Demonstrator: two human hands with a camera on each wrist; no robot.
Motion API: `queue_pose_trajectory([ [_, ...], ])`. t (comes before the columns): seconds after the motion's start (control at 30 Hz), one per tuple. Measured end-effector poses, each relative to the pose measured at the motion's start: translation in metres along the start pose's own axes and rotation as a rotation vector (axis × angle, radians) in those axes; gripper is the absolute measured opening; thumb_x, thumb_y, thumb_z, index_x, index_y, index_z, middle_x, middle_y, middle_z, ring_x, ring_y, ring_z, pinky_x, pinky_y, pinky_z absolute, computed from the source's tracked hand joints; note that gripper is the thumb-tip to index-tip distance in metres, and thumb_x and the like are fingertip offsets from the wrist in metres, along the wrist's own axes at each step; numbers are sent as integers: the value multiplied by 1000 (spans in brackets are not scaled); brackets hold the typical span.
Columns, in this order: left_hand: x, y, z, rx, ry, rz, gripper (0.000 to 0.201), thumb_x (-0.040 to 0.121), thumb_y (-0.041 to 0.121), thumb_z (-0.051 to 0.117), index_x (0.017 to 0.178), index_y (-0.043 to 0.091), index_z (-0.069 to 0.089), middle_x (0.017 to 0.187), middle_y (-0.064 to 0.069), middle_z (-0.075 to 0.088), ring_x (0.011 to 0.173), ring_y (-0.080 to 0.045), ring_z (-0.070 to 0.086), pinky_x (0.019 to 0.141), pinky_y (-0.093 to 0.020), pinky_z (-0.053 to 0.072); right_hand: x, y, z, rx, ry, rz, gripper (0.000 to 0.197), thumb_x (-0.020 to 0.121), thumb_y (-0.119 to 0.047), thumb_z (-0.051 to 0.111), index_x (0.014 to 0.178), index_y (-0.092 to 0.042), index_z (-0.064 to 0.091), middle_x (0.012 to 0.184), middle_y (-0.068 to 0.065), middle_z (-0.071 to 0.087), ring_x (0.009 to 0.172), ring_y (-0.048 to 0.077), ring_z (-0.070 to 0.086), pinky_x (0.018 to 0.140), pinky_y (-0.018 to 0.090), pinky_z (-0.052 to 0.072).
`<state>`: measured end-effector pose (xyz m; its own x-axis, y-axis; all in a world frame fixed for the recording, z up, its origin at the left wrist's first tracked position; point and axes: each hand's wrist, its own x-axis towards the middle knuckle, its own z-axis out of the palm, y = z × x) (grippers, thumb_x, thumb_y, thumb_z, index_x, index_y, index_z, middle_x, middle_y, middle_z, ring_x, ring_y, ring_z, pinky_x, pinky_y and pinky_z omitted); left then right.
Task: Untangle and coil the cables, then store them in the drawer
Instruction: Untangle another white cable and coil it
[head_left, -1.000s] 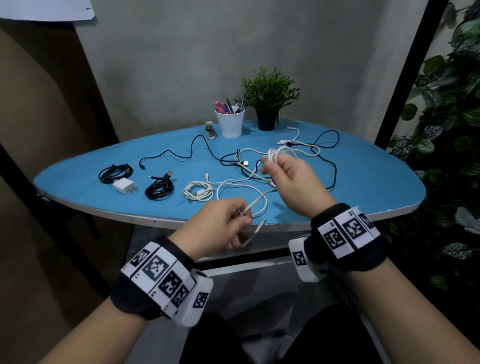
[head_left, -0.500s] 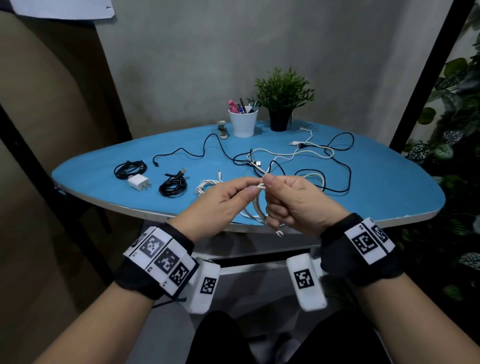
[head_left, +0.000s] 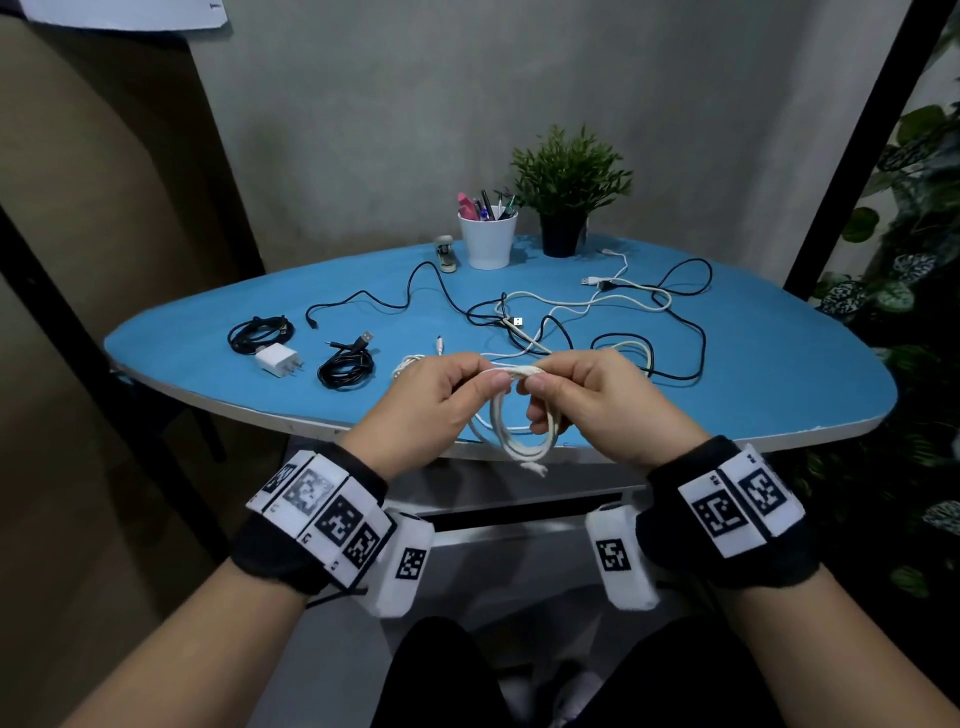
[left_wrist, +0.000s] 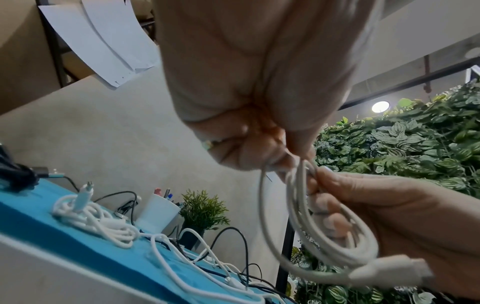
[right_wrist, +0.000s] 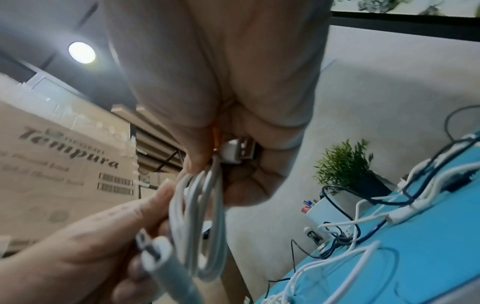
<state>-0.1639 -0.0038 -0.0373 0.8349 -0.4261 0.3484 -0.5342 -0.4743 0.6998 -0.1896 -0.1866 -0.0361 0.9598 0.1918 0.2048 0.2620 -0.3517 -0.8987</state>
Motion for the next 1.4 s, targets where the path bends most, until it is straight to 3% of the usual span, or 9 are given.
queue_pose_trajectory([
  [0.3, 2, -9, -2, -199, -49, -156, 17, 87, 1, 60, 78, 13, 66, 64, -2, 64, 59, -4, 63, 64, -16, 54, -1, -6, -19, 500, 108, 41, 21, 95, -9, 46, 82, -3, 62, 60, 6, 61, 49, 15, 60, 56, 25, 53],
  [0.5, 3, 3, -3, -555, 172, -228, 7, 86, -4, 60, 83, 0, 65, 68, -11, 64, 56, -8, 66, 60, -16, 56, -2, -5, -15, 540, 66, 54, 20, 93, -13, 48, 83, -4, 63, 67, 4, 62, 47, 13, 59, 52, 23, 51],
  [0.63, 0, 12, 1, -750, 135, -230, 6, 86, -1, 59, 85, 1, 64, 65, -4, 67, 56, -10, 63, 58, -19, 55, -2, -5, -10, 535, 37, 70, 18, 93, -13, 49, 87, -4, 63, 69, 0, 65, 50, 14, 61, 53, 27, 53],
  [0.8, -1, 14, 10, -848, 3, -282, 21, 90, 23, 51, 89, 9, 67, 73, 0, 69, 70, -9, 62, 79, -25, 49, 1, -7, -6, 486, 110, 69, 18, 94, -14, 50, 91, -6, 66, 77, 7, 65, 57, 16, 64, 58, 30, 56],
  [0.87, -2, 14, 12, -826, -64, -332, 30, 82, 38, 53, 83, 12, 67, 74, 2, 69, 71, -8, 59, 81, -25, 44, 2, -6, -4, 467, 154, 57, 17, 94, -13, 51, 86, -8, 66, 71, 5, 65, 58, 16, 65, 59, 30, 56],
  [0.97, -7, 15, 18, -731, -151, -350, 23, 76, 38, 57, 80, 19, 70, 86, 3, 69, 77, -7, 59, 81, -25, 42, 3, -7, 3, 461, 176, 39, 17, 93, -12, 52, 83, -9, 66, 71, 6, 64, 58, 15, 64, 57, 28, 55],
  [1.1, -9, 15, 20, -837, -209, -414, 5, 89, 12, 56, 87, 14, 60, 70, 6, 65, 64, -5, 58, 65, -20, 48, 4, -8, 7, 409, 192, 10, 18, 93, -10, 52, 84, -12, 68, 74, 7, 64, 57, 13, 63, 57, 27, 55],
  [1.23, -7, 16, 16, -937, -177, -449, 17, 86, -3, 57, 84, 11, 48, 69, -4, 61, 57, -10, 62, 48, -21, 50, 5, -7, 9, 351, 211, -29, 19, 93, -8, 53, 85, -15, 68, 75, 5, 65, 59, 11, 64, 57, 26, 53],
  [1.4, -11, 13, 23, -884, -254, -463, 32, 82, -9, 60, 102, 7, 42, 57, -6, 64, 50, -15, 63, 48, -23, 51, 10, -8, 5, 239, 326, -113, 18, 92, -8, 55, 85, -18, 69, 72, 2, 64, 63, 12, 63, 63, 33, 53],
])
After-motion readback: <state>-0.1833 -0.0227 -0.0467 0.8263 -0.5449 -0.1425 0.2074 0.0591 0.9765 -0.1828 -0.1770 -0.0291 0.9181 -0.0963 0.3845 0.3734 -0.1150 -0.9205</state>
